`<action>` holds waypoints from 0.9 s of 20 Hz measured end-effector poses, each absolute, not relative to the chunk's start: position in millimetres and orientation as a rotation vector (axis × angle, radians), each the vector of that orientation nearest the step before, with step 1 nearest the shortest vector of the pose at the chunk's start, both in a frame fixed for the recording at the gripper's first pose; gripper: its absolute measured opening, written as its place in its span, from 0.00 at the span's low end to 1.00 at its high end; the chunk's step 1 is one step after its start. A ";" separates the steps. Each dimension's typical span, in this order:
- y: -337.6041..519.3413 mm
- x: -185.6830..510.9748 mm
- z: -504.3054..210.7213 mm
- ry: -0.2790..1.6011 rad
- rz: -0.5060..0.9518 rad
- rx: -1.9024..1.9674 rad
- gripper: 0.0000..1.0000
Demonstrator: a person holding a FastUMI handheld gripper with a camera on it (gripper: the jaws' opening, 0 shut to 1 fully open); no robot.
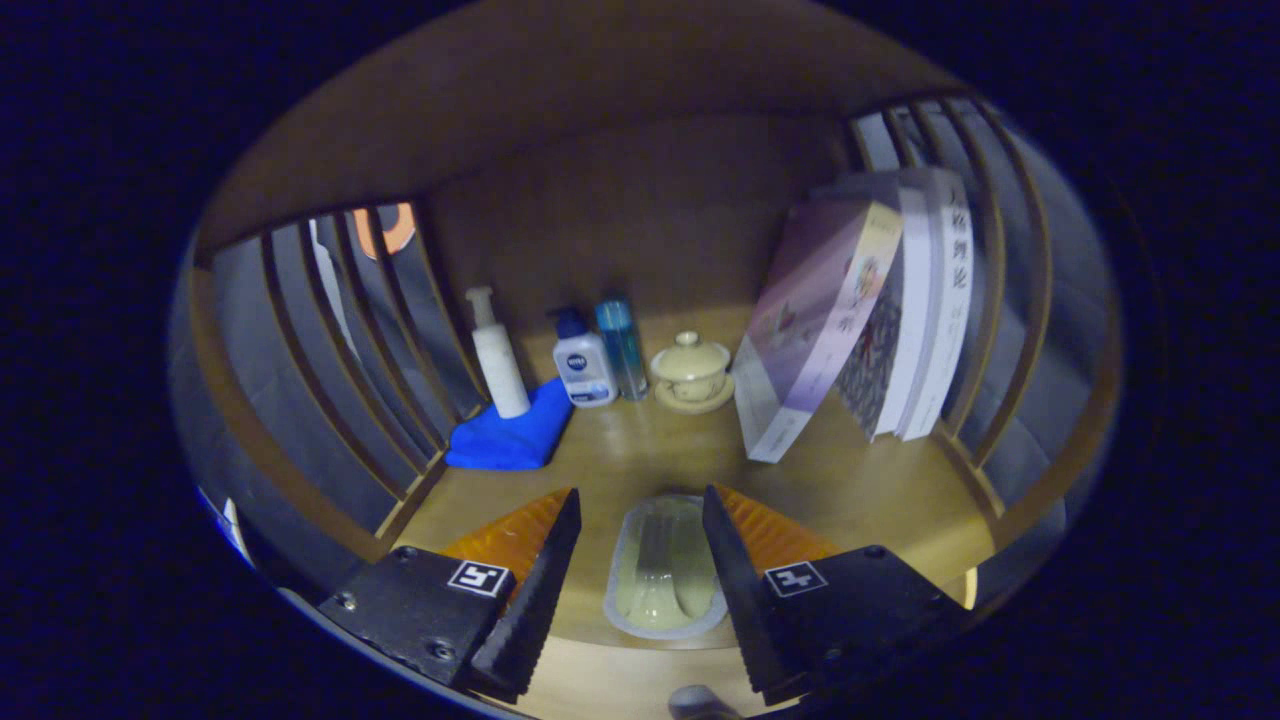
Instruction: Pull open the drawer, take out the items inside it, and place them on the countertop above the cabinet.
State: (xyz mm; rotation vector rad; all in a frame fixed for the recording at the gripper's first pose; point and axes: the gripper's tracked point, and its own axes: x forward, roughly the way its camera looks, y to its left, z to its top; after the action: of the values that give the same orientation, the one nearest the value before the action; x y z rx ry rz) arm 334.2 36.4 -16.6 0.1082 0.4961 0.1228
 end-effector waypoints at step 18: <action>62.2 115.9 98.8 -0.141 0.150 0.048 0.98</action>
State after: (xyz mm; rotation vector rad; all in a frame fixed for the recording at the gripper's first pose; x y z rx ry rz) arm 115.9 62.2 98.8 0.0484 -0.1413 0.1498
